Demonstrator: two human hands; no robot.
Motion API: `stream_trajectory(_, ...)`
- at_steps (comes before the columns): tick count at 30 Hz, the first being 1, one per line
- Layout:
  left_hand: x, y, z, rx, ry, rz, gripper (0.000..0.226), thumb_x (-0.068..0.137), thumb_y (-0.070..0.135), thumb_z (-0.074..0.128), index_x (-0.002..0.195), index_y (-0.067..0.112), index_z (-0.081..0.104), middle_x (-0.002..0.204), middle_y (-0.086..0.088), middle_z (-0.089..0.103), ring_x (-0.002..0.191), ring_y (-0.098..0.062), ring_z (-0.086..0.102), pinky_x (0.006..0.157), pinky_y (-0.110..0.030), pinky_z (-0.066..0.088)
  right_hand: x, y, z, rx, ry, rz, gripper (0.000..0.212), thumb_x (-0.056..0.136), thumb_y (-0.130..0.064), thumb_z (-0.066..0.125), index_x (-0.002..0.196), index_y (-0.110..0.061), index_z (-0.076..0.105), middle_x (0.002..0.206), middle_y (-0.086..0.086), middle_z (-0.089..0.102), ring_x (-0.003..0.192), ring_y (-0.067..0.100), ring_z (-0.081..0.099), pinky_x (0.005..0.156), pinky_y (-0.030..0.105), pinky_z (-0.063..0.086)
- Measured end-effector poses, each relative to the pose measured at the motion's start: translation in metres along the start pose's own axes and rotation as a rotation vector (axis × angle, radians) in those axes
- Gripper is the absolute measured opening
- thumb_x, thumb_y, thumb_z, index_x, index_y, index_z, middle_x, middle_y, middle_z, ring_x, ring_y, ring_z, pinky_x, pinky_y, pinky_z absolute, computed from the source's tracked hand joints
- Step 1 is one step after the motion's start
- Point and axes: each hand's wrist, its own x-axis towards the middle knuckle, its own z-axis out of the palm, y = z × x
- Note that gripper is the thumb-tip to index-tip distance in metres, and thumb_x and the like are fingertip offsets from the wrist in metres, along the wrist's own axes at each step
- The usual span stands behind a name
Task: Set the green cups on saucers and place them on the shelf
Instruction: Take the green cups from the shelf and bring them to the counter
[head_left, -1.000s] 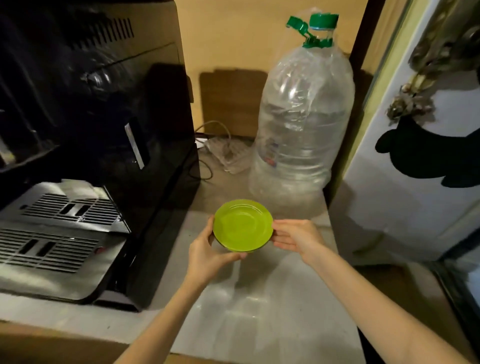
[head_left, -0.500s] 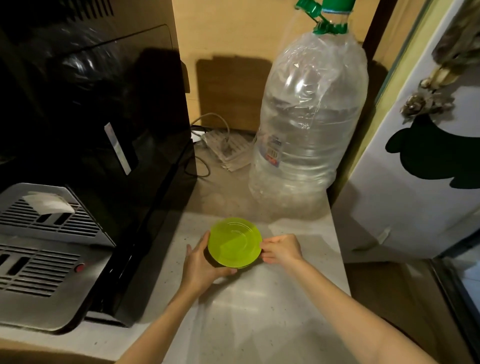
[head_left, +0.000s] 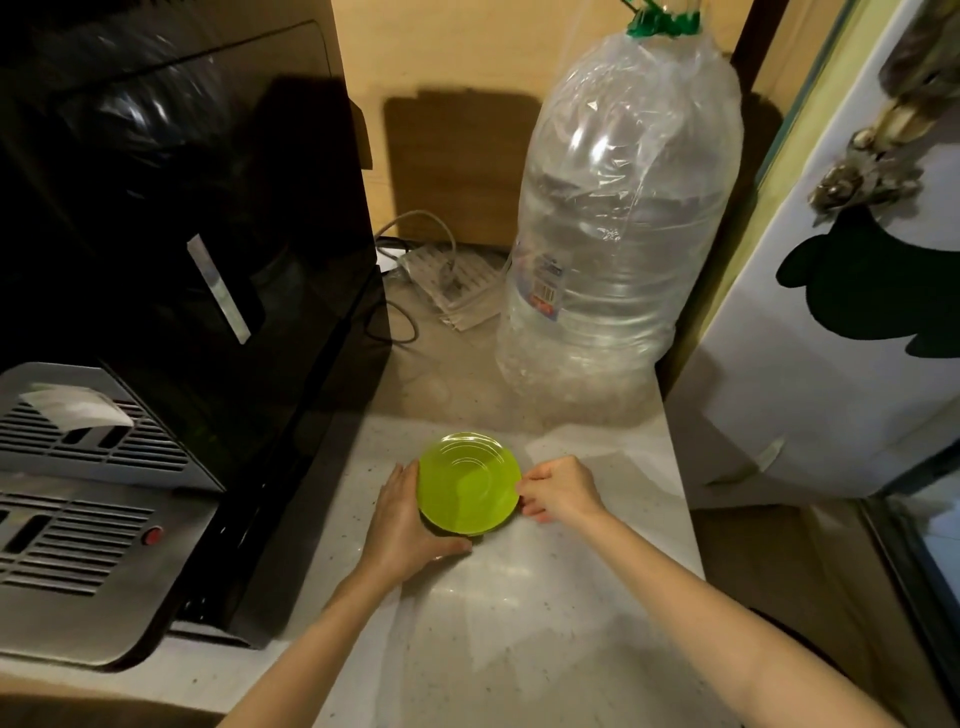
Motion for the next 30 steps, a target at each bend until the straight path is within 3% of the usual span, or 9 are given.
stream_trajectory(2,0.006,0.012,-0.008,0.154,-0.088,0.036,0.118,0.045,0.05,0.082,0.14,0.017,0.021,0.153,-0.011,0.019,0.142,-0.029,0.012,0.115,-0.042,0.017,-0.007,-0.012,-0.009,-0.106,-0.049,-0.018,0.027,0.078,-0.016,0.065,0.098,0.002,0.067,0.078,0.014,0.063,0.068,0.022,0.059,0.055,0.028,0.049)
stream_trajectory(4,0.015,0.032,-0.022,0.169,-0.179,0.059,0.104,0.052,0.047,0.081,0.138,0.022,0.029,0.155,-0.011,0.016,0.142,-0.026,0.015,0.113,-0.036,0.018,-0.013,-0.03,-0.024,-0.056,-0.085,-0.046,0.033,0.08,-0.014,0.063,0.109,0.0,0.06,0.087,0.013,0.06,0.077,0.02,0.057,0.053,0.026,0.045)
stream_trajectory(7,0.032,0.076,-0.055,-0.119,-0.335,0.064,0.069,0.068,0.033,0.076,0.128,0.017,0.048,0.139,-0.011,0.048,0.118,-0.018,0.051,0.094,-0.023,0.042,-0.028,-0.068,-0.058,0.096,-0.119,-0.116,0.039,0.084,-0.01,0.059,0.121,-0.005,0.05,0.098,0.01,0.063,0.082,0.02,0.062,0.055,0.023,0.046)
stream_trajectory(9,0.042,0.115,-0.079,-0.264,-0.402,0.08,0.051,0.076,0.033,0.067,0.121,0.014,0.054,0.121,-0.008,0.063,0.097,-0.014,0.063,0.079,-0.021,0.048,-0.039,-0.095,-0.084,0.123,-0.122,-0.187,0.037,0.085,-0.008,0.058,0.121,-0.007,0.05,0.103,0.012,0.066,0.089,0.025,0.067,0.063,0.027,0.052)
stream_trajectory(14,0.066,0.215,-0.14,-0.35,-0.502,0.138,0.035,0.082,0.05,0.051,0.097,0.023,0.066,0.086,0.006,0.074,0.079,-0.011,0.07,0.079,-0.03,0.047,-0.067,-0.157,-0.151,0.177,-0.077,-0.375,0.032,0.084,-0.008,0.058,0.116,-0.011,0.055,0.095,0.007,0.068,0.082,0.017,0.068,0.068,0.032,0.057)
stream_trajectory(19,0.077,0.296,-0.187,-0.431,-0.595,0.203,0.045,0.082,0.048,0.051,0.111,0.013,0.053,0.096,-0.008,0.07,0.079,-0.019,0.069,0.077,-0.033,0.05,-0.095,-0.214,-0.209,0.159,-0.008,-0.53,0.024,0.083,-0.011,0.06,0.107,-0.016,0.059,0.094,0.006,0.07,0.079,0.014,0.072,0.062,0.028,0.06)
stream_trajectory(25,0.073,0.375,-0.24,-0.454,-0.664,0.361,0.06,0.066,0.052,0.056,0.11,0.011,0.055,0.097,-0.011,0.071,0.083,-0.023,0.069,0.076,-0.034,0.052,-0.129,-0.277,-0.258,0.054,0.13,-0.709,0.017,0.083,-0.015,0.06,0.097,-0.024,0.057,0.091,0.003,0.07,0.079,0.014,0.071,0.066,0.029,0.06)
stream_trajectory(30,0.062,0.434,-0.293,-0.378,-0.571,0.502,0.063,0.069,0.053,0.061,0.117,0.015,0.05,0.096,-0.005,0.075,0.091,-0.023,0.07,0.07,-0.031,0.058,-0.165,-0.328,-0.293,-0.106,0.234,-0.845,0.031,0.085,-0.017,0.058,0.116,-0.017,0.054,0.101,0.008,0.068,0.085,0.016,0.069,0.058,0.022,0.057)
